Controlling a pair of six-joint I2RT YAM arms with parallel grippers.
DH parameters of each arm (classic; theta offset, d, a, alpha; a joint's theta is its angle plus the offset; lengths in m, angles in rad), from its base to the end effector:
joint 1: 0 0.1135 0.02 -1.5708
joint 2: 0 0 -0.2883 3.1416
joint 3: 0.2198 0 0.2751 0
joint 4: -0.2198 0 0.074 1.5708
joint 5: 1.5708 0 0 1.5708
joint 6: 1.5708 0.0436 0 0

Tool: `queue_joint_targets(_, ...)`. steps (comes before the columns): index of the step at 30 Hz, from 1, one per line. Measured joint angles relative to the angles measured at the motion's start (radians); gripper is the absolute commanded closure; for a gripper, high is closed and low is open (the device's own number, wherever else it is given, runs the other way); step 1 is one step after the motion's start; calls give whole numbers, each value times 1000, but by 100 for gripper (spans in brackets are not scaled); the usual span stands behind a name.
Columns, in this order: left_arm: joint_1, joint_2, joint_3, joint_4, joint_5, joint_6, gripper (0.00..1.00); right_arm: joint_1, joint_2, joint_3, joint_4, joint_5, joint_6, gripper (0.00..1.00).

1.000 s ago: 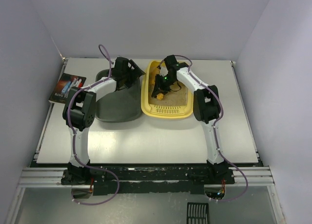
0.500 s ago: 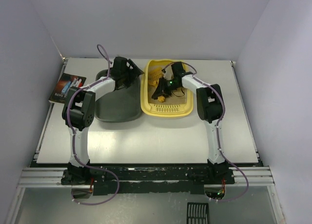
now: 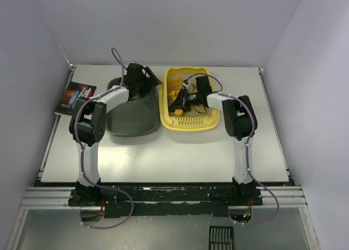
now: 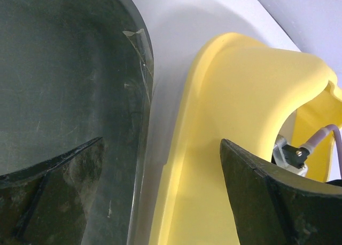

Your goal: Clean the litter box

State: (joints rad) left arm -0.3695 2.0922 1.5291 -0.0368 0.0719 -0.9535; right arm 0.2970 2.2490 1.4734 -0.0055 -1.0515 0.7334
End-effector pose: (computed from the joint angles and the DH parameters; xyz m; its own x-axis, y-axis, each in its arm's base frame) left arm 0.4834 -0.1906 0.2046 -0.6436 -0.6230 -0.4447 -0.1888 0.6922 -0.6965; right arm 0.4694 0.1832 0.1255 -0.9920 0.0438 -0.1184 -0.0952 0.3564 0.9295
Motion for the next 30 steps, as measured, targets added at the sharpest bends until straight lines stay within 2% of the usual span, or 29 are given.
queue_joint_targets(18,-8,-96,3,-44,-54,137,1,-12,-226,0,-234,170,-88,100)
queue_joint_targets(26,-3,-155,42,-157,-117,248,1,-12,-451,-219,-205,188,-82,100)
queue_joint_targets(30,9,-235,64,-212,-125,333,1,-13,-540,-401,-70,158,-32,100)
